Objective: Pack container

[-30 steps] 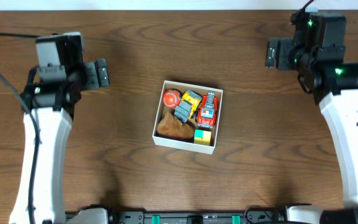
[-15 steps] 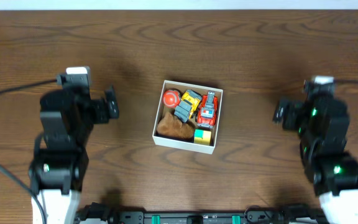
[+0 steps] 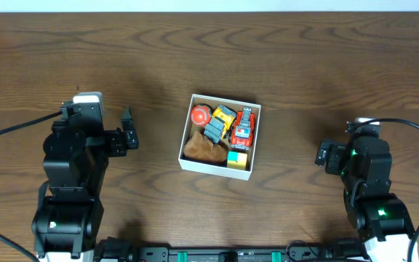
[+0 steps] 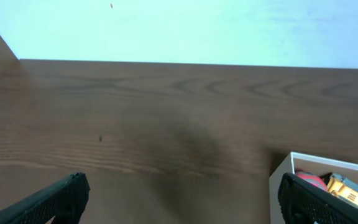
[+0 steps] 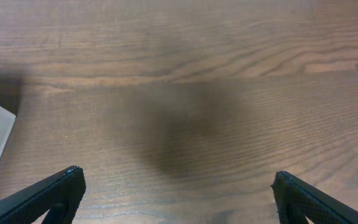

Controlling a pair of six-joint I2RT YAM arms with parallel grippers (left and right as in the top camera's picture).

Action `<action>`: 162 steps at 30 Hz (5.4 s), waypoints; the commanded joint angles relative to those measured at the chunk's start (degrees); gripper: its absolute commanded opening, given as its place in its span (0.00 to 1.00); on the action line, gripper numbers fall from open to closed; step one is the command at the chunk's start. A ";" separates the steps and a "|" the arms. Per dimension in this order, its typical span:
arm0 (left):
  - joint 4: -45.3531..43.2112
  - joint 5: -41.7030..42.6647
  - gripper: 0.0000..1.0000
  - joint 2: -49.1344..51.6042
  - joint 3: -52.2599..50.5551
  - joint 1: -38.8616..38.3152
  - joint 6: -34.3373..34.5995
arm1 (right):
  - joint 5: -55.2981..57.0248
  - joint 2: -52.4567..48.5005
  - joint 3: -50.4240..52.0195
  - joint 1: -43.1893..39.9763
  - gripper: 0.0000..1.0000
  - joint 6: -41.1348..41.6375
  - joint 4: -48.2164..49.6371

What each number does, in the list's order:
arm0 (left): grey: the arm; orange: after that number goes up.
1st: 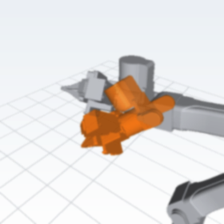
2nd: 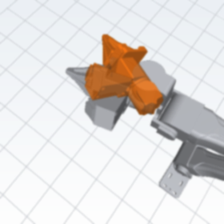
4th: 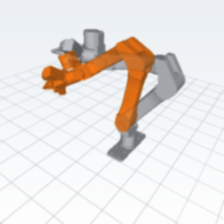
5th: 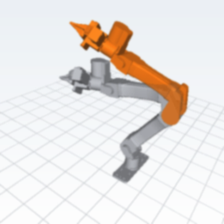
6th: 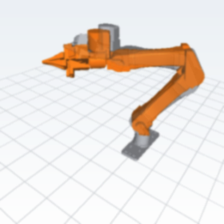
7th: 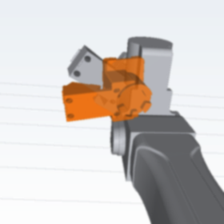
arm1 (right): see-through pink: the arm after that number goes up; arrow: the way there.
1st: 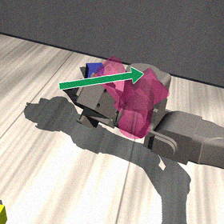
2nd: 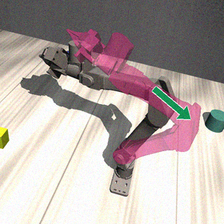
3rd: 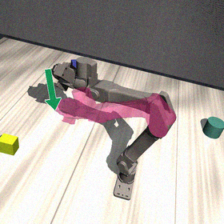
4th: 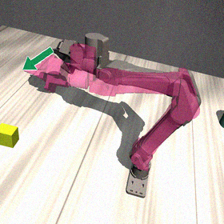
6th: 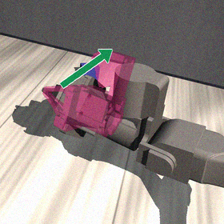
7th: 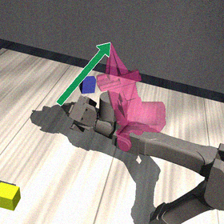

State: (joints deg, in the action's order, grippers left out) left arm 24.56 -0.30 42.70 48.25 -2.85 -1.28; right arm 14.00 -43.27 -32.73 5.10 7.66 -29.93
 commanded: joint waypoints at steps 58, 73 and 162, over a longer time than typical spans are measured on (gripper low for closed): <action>2.80 -0.83 0.98 7.41 -0.20 -0.24 -0.11 | -8.39 42.97 32.41 -0.22 0.99 -13.51 26.21; 2.84 -0.81 0.98 8.96 -0.20 -0.24 -0.11 | -8.39 42.99 32.41 -0.22 0.99 -13.51 26.21; -21.00 7.17 0.98 -42.36 -48.02 -0.72 0.11 | -8.39 42.97 32.41 -0.22 0.99 -13.51 26.21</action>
State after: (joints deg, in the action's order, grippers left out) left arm 1.13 5.21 0.62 0.89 -3.49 -1.48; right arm 5.96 -0.69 -0.43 5.08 -5.08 -3.46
